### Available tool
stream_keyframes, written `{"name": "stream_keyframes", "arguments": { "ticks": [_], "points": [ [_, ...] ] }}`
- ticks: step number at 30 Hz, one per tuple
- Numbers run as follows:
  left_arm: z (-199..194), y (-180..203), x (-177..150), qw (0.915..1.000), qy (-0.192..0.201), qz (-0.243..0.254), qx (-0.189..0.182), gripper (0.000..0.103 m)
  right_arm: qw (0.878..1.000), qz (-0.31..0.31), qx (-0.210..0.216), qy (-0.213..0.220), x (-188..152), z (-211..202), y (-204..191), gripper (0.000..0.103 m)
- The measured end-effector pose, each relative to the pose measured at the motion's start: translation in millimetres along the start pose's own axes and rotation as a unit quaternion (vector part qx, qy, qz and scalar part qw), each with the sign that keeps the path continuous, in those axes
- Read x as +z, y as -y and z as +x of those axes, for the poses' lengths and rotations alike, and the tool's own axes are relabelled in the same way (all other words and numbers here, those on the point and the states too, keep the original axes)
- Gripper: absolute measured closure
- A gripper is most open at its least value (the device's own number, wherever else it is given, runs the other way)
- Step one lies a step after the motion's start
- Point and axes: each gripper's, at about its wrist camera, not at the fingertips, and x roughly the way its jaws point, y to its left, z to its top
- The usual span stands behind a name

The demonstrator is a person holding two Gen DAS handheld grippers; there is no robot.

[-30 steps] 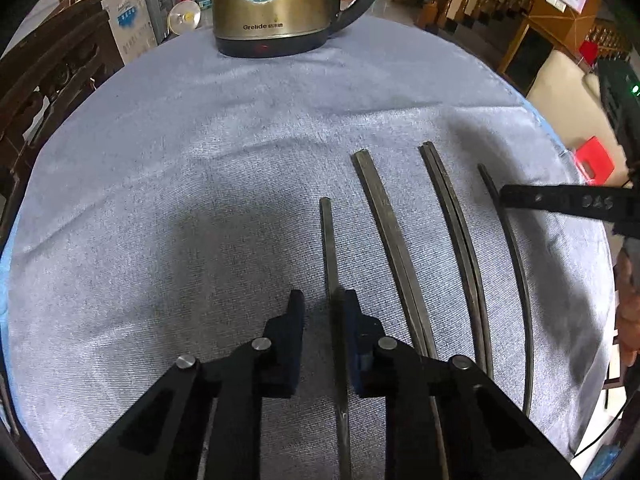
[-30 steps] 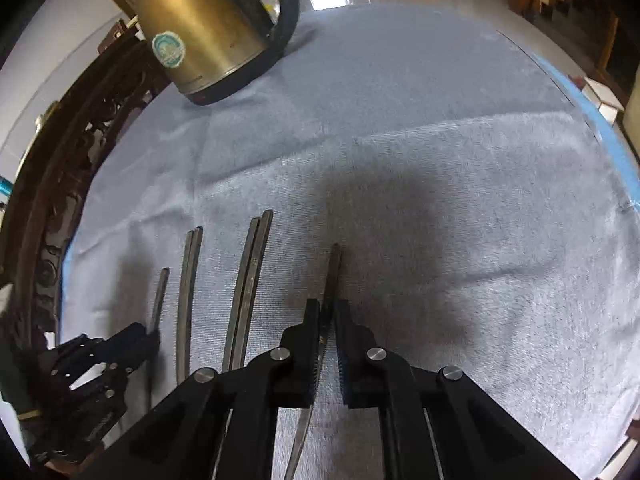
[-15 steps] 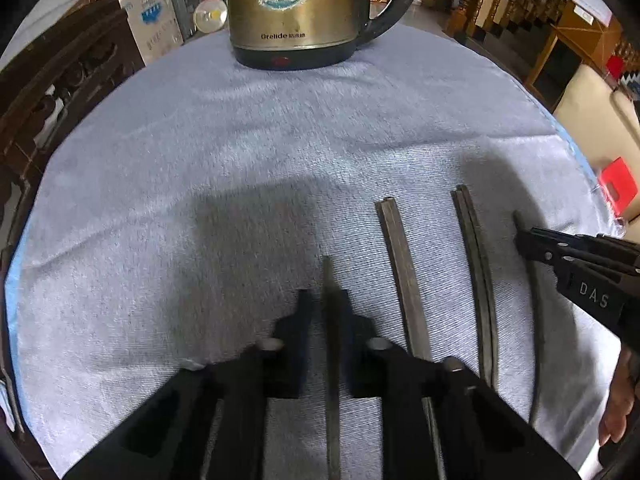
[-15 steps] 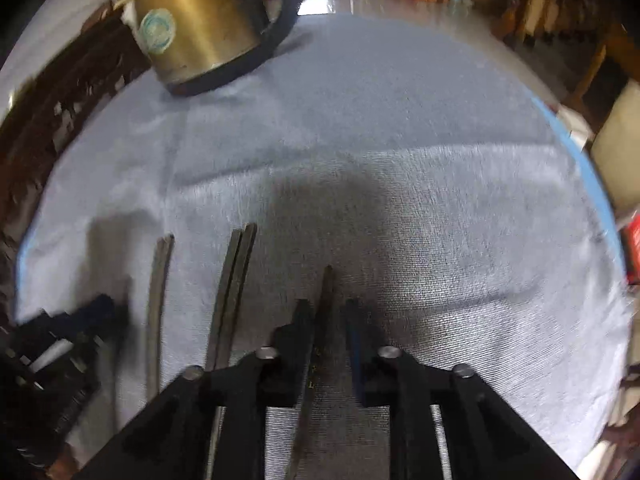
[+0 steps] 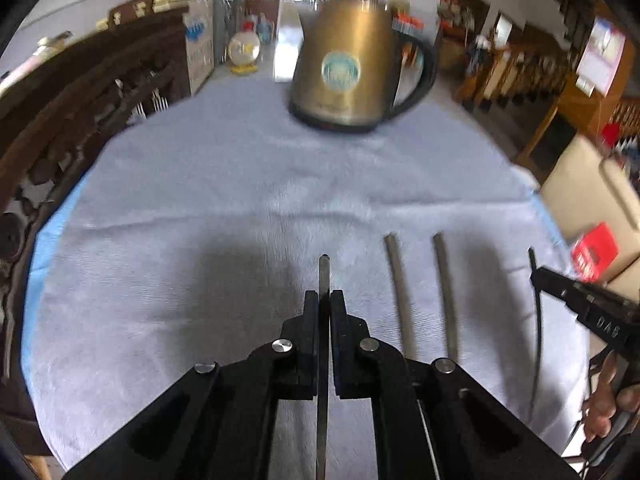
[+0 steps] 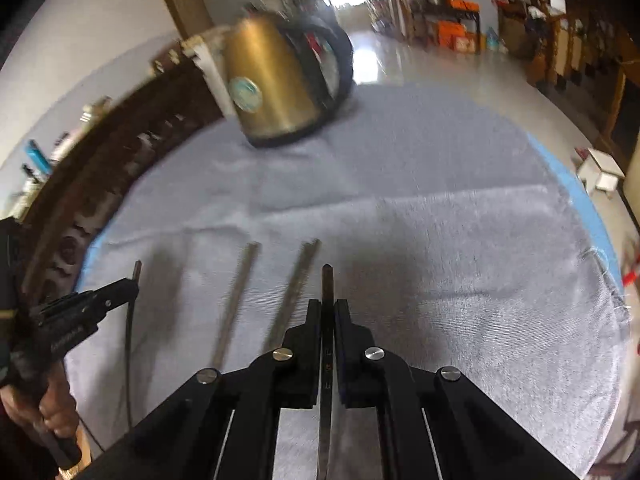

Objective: Organize utensils
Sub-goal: 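Grasp a dark chopstick with the left gripper while the right gripper holds its chopstick, then lift both chopsticks and lower them into the gray cup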

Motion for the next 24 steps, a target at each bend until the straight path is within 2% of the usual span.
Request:
{"name": "stream_keyframes", "arguments": {
  "ticks": [6,14,20,24],
  "points": [
    [-69,4,-11,0.9967,0.08,-0.003,-0.009,0.098,0.997,-0.015,0.024,0.072,-17,-62,-23,0.096],
    [-138,6,-43,0.9889,0.146,-0.021,-0.018,0.098,0.986,-0.032,0.021,0.163,-47,-130,-50,0.096],
    [-171,14,-63,0.984,0.177,-0.017,-0.014,0.098,0.974,-0.044,0.005,0.222,-72,-168,-69,0.096],
    [-193,21,-65,0.9795,0.2,-0.013,-0.017,0.098,0.967,-0.043,0.004,0.253,-81,-190,-76,0.096]
  ]
}}
